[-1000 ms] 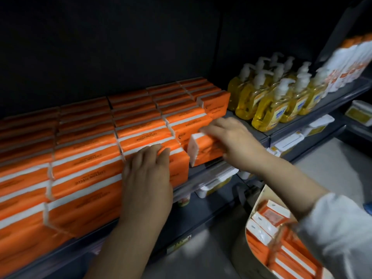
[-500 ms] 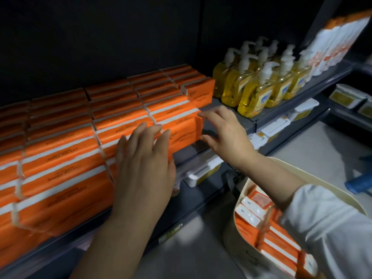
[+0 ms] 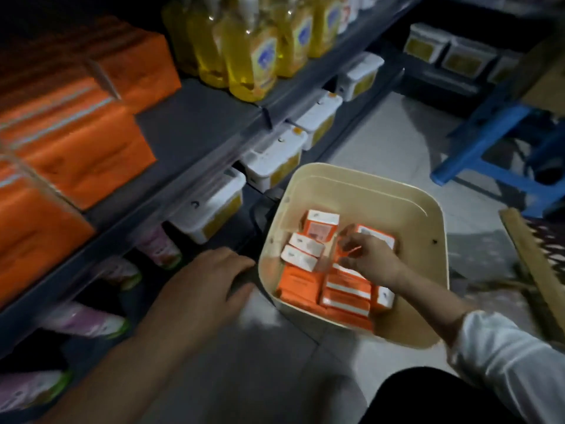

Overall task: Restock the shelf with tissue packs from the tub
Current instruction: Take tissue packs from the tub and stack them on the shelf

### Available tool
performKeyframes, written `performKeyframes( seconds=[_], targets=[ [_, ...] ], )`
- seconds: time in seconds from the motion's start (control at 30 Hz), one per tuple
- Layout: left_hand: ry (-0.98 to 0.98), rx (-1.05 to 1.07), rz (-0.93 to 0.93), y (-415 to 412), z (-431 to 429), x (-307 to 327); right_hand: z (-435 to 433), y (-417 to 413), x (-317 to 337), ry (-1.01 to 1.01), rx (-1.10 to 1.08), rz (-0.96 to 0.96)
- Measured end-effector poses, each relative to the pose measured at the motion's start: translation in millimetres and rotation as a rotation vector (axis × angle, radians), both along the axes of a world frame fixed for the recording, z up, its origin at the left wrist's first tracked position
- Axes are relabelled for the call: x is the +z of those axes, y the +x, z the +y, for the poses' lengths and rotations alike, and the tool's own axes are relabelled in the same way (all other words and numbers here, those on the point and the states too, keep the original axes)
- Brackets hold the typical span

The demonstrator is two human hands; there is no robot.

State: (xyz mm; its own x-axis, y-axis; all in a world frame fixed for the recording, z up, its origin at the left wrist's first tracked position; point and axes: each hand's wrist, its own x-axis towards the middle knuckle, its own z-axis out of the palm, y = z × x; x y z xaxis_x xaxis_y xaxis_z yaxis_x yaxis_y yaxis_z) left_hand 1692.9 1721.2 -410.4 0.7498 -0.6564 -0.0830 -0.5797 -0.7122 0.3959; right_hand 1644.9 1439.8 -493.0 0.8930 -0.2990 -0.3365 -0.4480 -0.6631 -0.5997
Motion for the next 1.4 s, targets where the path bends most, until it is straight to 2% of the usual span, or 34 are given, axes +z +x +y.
performKeyframes(
  seconds=[0.17,0.33,0.5,0.6,0.7,0.8,0.83,0.97,1.07,1.23,1.33,1.4],
  targets=[
    [-0.008,0.040,0.070,9.4,-16.2,-24.4,-24.2,-5.3,-38.1,-0.009,-0.016,0.137],
    [-0.024,0.057,0.143,24.4,-33.7,-47.6,-19.6,27.4,-86.6,-0.088,0.089,0.140],
    [-0.078,0.124,0.177,36.1,-33.5,-58.7,-0.2,76.1,-136.2,-0.136,0.099,0.142],
    [-0.069,0.192,0.181,39.6,-29.8,-65.0,4.3,92.1,-154.4,-0.192,0.184,0.209],
    [-0.079,0.236,0.222,39.8,-28.5,-64.6,10.9,92.4,-162.2,-0.324,0.267,0.260],
    [-0.068,0.231,0.216,40.9,-30.6,-61.6,19.9,85.9,-174.1,-0.489,0.301,0.162],
    [-0.066,0.229,0.213,41.7,-31.3,-61.6,18.4,84.2,-176.4,-0.483,0.286,0.129],
    [-0.090,0.230,0.207,42.5,-33.8,-60.6,-3.4,83.3,-166.0,-0.228,0.137,0.107],
    [-0.110,0.222,0.194,40.0,-36.8,-56.1,-16.4,77.0,-148.7,-0.105,0.065,0.016],
    [-0.182,0.182,0.198,29.1,-47.5,-38.0,-8.6,60.0,-125.3,0.099,-0.040,-0.051],
    [-0.201,0.203,0.215,19.9,-53.2,-31.6,-1.4,51.0,-106.4,0.153,-0.074,-0.116],
    [-0.270,0.288,0.317,12.3,-56.9,-24.9,3.2,43.0,-77.9,0.151,-0.105,-0.226]
  ],
)
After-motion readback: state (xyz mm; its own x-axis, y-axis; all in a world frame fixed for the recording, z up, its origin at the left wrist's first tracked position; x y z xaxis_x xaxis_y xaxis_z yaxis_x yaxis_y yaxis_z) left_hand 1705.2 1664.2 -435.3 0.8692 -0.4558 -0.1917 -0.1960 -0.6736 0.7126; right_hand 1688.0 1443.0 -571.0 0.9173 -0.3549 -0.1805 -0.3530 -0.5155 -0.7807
